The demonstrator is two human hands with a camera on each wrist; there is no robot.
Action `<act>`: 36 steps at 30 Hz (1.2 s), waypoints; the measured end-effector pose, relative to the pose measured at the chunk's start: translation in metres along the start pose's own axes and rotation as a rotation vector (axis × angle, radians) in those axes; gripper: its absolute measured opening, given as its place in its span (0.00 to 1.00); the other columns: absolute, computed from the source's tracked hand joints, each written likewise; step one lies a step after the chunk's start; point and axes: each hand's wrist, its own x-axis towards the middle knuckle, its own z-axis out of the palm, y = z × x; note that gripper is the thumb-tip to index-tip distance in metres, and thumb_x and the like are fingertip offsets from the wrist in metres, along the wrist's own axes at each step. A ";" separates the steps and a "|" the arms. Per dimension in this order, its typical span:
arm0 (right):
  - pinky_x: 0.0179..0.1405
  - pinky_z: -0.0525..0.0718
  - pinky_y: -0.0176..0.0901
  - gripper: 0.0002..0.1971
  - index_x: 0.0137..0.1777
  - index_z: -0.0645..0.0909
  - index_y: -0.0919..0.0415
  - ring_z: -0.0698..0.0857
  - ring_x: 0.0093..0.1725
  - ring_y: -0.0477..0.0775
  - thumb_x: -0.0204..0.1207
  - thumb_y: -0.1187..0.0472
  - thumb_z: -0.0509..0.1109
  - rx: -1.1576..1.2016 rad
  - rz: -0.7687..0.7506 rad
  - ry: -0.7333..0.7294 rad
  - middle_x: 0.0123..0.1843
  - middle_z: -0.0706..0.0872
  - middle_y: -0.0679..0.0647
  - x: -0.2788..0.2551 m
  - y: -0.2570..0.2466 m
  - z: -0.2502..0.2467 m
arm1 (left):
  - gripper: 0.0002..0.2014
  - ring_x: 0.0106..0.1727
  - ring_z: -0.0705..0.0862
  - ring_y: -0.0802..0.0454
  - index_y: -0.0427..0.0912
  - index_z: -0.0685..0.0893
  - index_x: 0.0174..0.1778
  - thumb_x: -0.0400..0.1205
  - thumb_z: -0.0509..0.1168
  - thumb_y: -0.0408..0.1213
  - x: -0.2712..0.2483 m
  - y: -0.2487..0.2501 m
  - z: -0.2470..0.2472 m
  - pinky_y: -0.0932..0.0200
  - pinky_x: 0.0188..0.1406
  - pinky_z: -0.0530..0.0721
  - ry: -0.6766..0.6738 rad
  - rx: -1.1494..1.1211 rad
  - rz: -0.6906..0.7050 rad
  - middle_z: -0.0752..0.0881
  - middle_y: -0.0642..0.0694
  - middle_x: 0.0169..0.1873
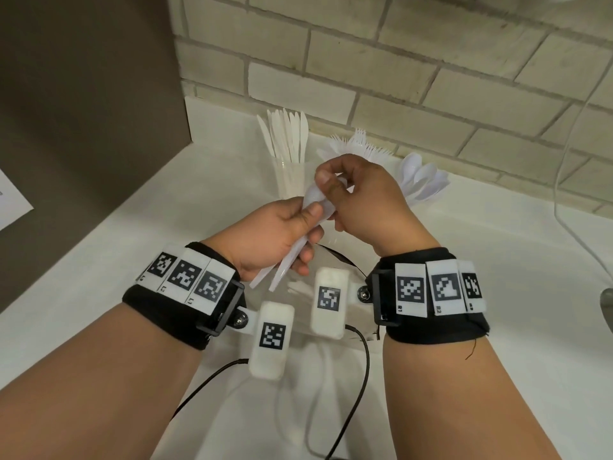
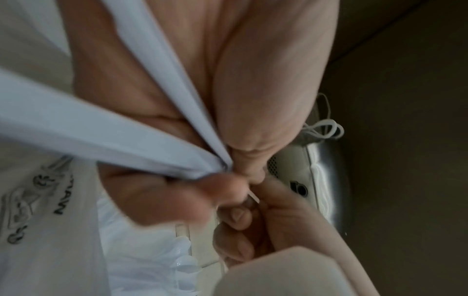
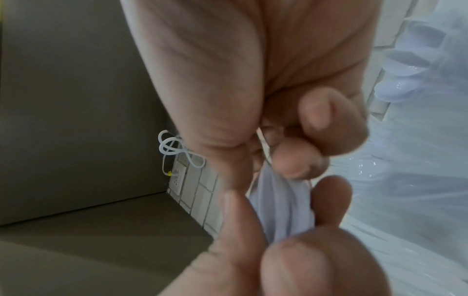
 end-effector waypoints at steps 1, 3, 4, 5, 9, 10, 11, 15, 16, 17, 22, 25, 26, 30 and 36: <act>0.20 0.75 0.30 0.11 0.58 0.79 0.52 0.80 0.29 0.46 0.80 0.49 0.67 0.036 0.028 -0.027 0.42 0.81 0.48 -0.001 0.000 0.000 | 0.14 0.23 0.70 0.56 0.42 0.78 0.55 0.85 0.55 0.47 -0.001 0.000 0.002 0.59 0.22 0.74 0.014 0.045 0.014 0.74 0.50 0.30; 0.17 0.72 0.34 0.14 0.59 0.77 0.50 0.80 0.24 0.48 0.79 0.45 0.67 0.107 0.083 -0.087 0.38 0.82 0.50 -0.003 -0.001 -0.001 | 0.17 0.21 0.66 0.57 0.36 0.76 0.57 0.86 0.53 0.47 -0.001 0.001 0.004 0.63 0.16 0.68 0.029 0.126 0.029 0.73 0.50 0.28; 0.17 0.71 0.35 0.14 0.58 0.77 0.51 0.79 0.22 0.48 0.79 0.45 0.67 0.126 0.095 -0.102 0.34 0.82 0.50 -0.004 -0.002 -0.001 | 0.17 0.20 0.65 0.57 0.34 0.74 0.55 0.86 0.54 0.47 -0.001 0.002 0.006 0.64 0.15 0.67 0.031 0.157 0.036 0.73 0.49 0.28; 0.17 0.71 0.35 0.13 0.57 0.77 0.52 0.78 0.21 0.48 0.79 0.46 0.67 0.131 0.097 -0.102 0.31 0.82 0.50 -0.004 -0.002 0.000 | 0.17 0.20 0.65 0.57 0.33 0.74 0.53 0.86 0.54 0.46 0.000 0.002 0.007 0.64 0.15 0.67 0.027 0.177 0.045 0.73 0.48 0.28; 0.21 0.76 0.37 0.09 0.59 0.76 0.53 0.78 0.22 0.48 0.81 0.54 0.67 0.118 0.063 -0.049 0.31 0.81 0.50 -0.004 0.001 0.000 | 0.13 0.24 0.72 0.57 0.37 0.75 0.44 0.83 0.58 0.45 0.000 0.000 0.011 0.59 0.24 0.75 -0.046 0.261 0.055 0.74 0.46 0.30; 0.24 0.76 0.37 0.08 0.59 0.76 0.52 0.79 0.25 0.47 0.81 0.56 0.66 0.101 0.056 -0.040 0.34 0.81 0.50 -0.005 0.004 -0.001 | 0.10 0.26 0.74 0.56 0.41 0.75 0.43 0.84 0.59 0.43 0.000 -0.001 0.011 0.58 0.28 0.78 -0.055 0.334 0.047 0.75 0.46 0.29; 0.27 0.76 0.37 0.06 0.57 0.76 0.52 0.79 0.27 0.46 0.82 0.57 0.65 0.077 0.050 -0.036 0.36 0.81 0.49 -0.005 0.007 -0.003 | 0.08 0.28 0.76 0.56 0.43 0.75 0.43 0.85 0.59 0.42 0.000 -0.002 0.010 0.56 0.32 0.81 -0.051 0.420 0.034 0.76 0.47 0.29; 0.37 0.76 0.40 0.07 0.60 0.76 0.53 0.78 0.34 0.44 0.84 0.56 0.63 0.025 0.046 -0.054 0.45 0.83 0.50 -0.004 0.016 -0.009 | 0.09 0.26 0.78 0.58 0.46 0.72 0.42 0.86 0.57 0.45 0.005 -0.003 0.013 0.61 0.33 0.81 0.007 0.676 0.045 0.79 0.48 0.29; 0.39 0.75 0.41 0.10 0.62 0.75 0.53 0.78 0.36 0.45 0.84 0.56 0.63 0.015 0.049 -0.059 0.47 0.82 0.51 -0.004 0.017 -0.010 | 0.09 0.26 0.77 0.60 0.47 0.72 0.42 0.86 0.57 0.45 0.007 -0.003 0.014 0.64 0.31 0.80 0.009 0.707 0.047 0.79 0.48 0.29; 0.40 0.75 0.41 0.11 0.64 0.73 0.53 0.78 0.37 0.46 0.83 0.56 0.64 0.002 0.052 -0.061 0.48 0.81 0.52 -0.004 0.018 -0.010 | 0.09 0.26 0.78 0.61 0.48 0.71 0.42 0.86 0.56 0.46 0.008 -0.003 0.015 0.64 0.31 0.80 0.006 0.729 0.045 0.79 0.49 0.30; 0.34 0.75 0.40 0.06 0.58 0.73 0.53 0.78 0.35 0.47 0.83 0.56 0.64 -0.038 0.056 0.046 0.43 0.80 0.50 0.001 0.021 -0.027 | 0.25 0.45 0.80 0.55 0.44 0.71 0.65 0.76 0.70 0.50 0.020 -0.004 0.015 0.66 0.41 0.77 0.127 0.876 0.091 0.79 0.52 0.46; 0.31 0.77 0.36 0.06 0.57 0.73 0.55 0.78 0.35 0.46 0.83 0.58 0.64 -0.069 0.014 0.296 0.47 0.80 0.53 0.011 0.021 -0.061 | 0.25 0.53 0.79 0.57 0.51 0.75 0.58 0.70 0.75 0.53 0.017 0.000 0.004 0.65 0.46 0.76 0.260 0.911 0.155 0.77 0.51 0.55; 0.30 0.76 0.30 0.07 0.58 0.73 0.57 0.77 0.36 0.46 0.83 0.59 0.64 -0.096 -0.011 0.396 0.49 0.80 0.53 0.015 0.021 -0.074 | 0.20 0.58 0.78 0.56 0.53 0.78 0.51 0.69 0.75 0.55 0.015 0.002 0.000 0.61 0.54 0.76 0.229 0.983 0.144 0.76 0.53 0.57; 0.32 0.68 0.26 0.12 0.64 0.72 0.66 0.77 0.42 0.46 0.82 0.64 0.60 -0.262 -0.109 0.688 0.46 0.76 0.50 0.040 0.028 -0.108 | 0.09 0.73 0.68 0.55 0.63 0.87 0.43 0.69 0.74 0.57 0.007 0.008 0.000 0.43 0.74 0.62 -0.070 1.376 -0.089 0.69 0.59 0.73; 0.41 0.73 0.41 0.15 0.64 0.70 0.61 0.78 0.38 0.38 0.79 0.71 0.55 -0.368 0.011 0.613 0.53 0.80 0.51 0.073 0.060 -0.089 | 0.23 0.63 0.77 0.51 0.65 0.77 0.65 0.75 0.71 0.45 0.016 -0.006 0.009 0.49 0.69 0.67 -0.115 1.457 -0.118 0.71 0.57 0.68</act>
